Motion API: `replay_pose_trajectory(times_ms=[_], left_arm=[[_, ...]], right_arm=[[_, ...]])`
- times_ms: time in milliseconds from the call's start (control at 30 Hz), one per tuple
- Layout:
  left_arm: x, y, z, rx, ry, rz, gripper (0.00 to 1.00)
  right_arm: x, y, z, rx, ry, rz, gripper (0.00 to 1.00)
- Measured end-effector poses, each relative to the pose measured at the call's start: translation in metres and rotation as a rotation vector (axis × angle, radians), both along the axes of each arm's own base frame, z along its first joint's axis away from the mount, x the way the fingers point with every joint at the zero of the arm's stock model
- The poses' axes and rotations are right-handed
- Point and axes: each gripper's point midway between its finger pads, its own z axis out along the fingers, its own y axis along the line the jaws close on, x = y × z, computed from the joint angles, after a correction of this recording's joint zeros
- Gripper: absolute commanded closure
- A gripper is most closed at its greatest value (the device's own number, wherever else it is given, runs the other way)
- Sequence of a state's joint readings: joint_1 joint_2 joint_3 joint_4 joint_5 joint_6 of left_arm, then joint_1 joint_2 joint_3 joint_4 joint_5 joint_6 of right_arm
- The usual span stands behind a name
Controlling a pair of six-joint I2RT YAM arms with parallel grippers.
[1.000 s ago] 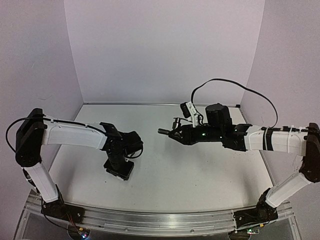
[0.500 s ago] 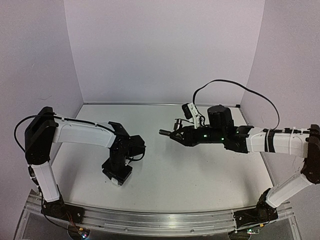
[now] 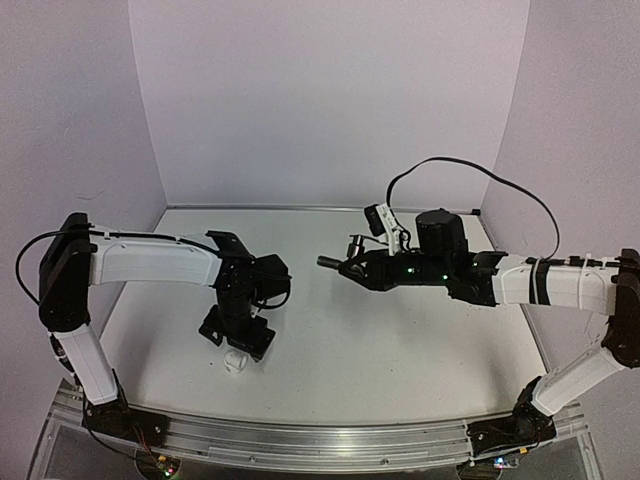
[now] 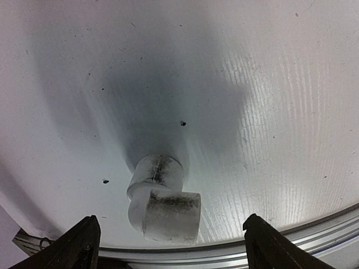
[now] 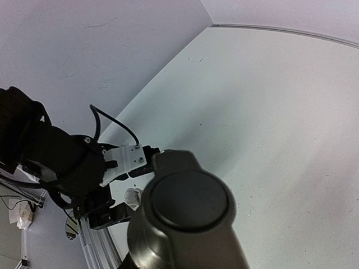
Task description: Install the water faucets
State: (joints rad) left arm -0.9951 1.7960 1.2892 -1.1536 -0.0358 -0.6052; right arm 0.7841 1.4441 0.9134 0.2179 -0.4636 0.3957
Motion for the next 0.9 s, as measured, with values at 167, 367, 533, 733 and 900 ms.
replay_pose_trajectory(times_ms=[167,367,533,733,900], left_arm=[[0.004,0.002,0.023,-0.069,-0.052,0.158,0.00],[0.024,0.043,0.044,-0.191,-0.070,0.597,0.00],[0.022,0.076,0.042,-0.260,-0.013,0.947,0.00],[-0.008,0.069,0.016,-0.358,0.167,1.288,0.01],[-0.010,0.058,0.010,-0.390,0.227,1.469,0.00]], right_arm=[[0.000,0.000,0.001,0.004,-0.002,0.000,1.00],[0.000,0.001,0.002,0.009,0.001,0.000,1.00],[-0.001,0.002,0.003,0.016,0.002,0.007,1.00],[-0.004,0.001,0.001,0.019,0.006,0.018,1.00],[-0.008,-0.003,0.003,0.023,0.005,0.018,1.00]])
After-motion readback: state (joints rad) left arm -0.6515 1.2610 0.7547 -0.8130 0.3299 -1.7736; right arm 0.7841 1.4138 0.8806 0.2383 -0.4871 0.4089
